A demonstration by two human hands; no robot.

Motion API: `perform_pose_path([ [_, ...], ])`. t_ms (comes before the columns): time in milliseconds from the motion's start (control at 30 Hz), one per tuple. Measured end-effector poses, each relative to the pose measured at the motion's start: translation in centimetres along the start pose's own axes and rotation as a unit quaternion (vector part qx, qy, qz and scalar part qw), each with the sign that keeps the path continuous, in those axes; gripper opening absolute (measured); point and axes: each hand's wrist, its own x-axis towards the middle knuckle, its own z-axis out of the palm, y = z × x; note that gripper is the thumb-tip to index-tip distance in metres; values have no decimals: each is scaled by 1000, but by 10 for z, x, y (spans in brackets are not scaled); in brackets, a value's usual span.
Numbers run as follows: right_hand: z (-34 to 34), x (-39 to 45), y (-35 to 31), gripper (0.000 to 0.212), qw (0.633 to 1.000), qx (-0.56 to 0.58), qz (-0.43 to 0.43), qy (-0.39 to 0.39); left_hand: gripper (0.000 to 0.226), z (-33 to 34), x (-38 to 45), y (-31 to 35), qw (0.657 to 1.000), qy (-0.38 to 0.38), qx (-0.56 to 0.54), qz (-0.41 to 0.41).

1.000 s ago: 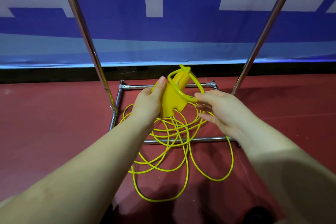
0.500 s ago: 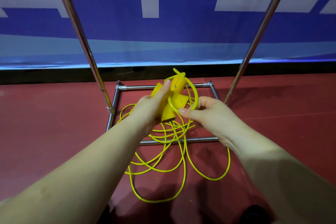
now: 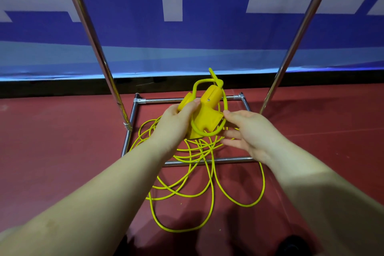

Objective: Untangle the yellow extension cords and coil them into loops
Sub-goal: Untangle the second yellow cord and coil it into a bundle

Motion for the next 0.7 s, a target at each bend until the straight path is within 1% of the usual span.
perform_pose_path([
  [67, 3, 2, 1, 8, 1000, 24, 10, -10, 63, 1, -1, -1, 1000, 16, -12, -7],
  [133, 4, 3, 0, 8, 998, 52, 15, -15, 45, 3, -1, -2, 999, 26, -37, -14],
  [200, 5, 3, 1, 7, 996, 84, 31, -18, 34, 4, -2, -1, 996, 29, -76, -24],
  [300, 8, 1, 1, 15, 990, 120, 72, -28, 31, 7, -3, 1, 989, 32, -142, -38],
  [367, 11, -1, 5, 19, 985, 137, 100, -36, 30, 7, -3, 2, 980, 48, -184, -50],
  [467, 20, -8, 15, 18, 976, 130, 157, -69, 31, 4, -3, 3, 968, 64, -232, -74],
  [533, 25, -10, 22, 14, 975, 106, 182, -79, 31, 3, -2, 5, 966, 57, -238, -81],
  [567, 26, -9, 24, 12, 979, 87, 173, -62, 31, 2, -2, 5, 972, 49, -219, -76],
  [600, 25, -6, 24, 11, 987, 61, 147, -36, 30, 2, -1, 6, 977, 41, -195, -70],
  [700, 16, 2, 14, 14, 999, -10, 10, 48, 30, 4, -4, 9, 989, 7, -137, -58],
])
